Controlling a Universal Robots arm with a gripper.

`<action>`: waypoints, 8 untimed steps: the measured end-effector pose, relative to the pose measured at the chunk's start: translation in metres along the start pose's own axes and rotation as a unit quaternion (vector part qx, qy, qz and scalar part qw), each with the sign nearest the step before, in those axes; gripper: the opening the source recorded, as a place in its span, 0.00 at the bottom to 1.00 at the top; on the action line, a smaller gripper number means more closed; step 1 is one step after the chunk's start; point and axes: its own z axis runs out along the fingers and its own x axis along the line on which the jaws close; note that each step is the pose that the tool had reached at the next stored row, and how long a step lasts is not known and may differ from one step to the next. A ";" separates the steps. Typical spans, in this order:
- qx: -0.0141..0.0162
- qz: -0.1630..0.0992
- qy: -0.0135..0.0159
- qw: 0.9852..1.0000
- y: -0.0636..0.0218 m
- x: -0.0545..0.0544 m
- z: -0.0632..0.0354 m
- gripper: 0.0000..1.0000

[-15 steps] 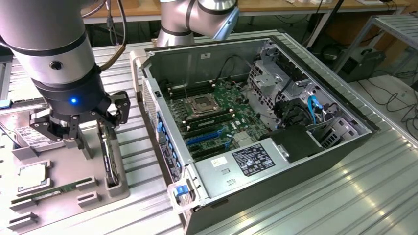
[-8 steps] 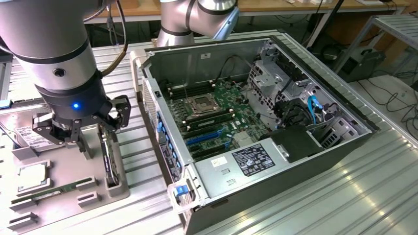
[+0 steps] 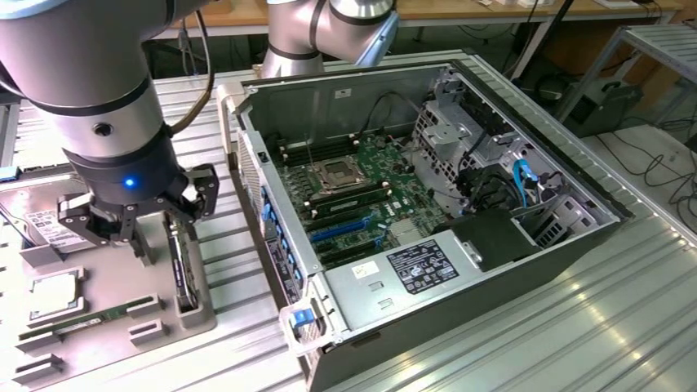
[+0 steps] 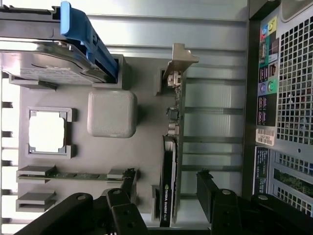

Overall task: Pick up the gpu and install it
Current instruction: 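Pick up the gpu and move the gpu toward the slot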

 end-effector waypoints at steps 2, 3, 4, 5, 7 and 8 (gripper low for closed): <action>0.000 0.000 0.000 1.000 -0.0007 0.000 0.0019 0.62; 0.000 0.000 0.000 1.000 -0.0011 0.000 0.0030 0.62; 0.000 0.000 0.000 1.000 -0.0014 0.000 0.0039 0.62; 0.000 0.000 0.000 1.000 -0.0016 0.000 0.0049 0.62; 0.000 0.000 0.000 1.000 -0.0019 0.000 0.0069 0.62; 0.000 0.000 0.000 1.000 -0.0020 0.000 0.0077 0.62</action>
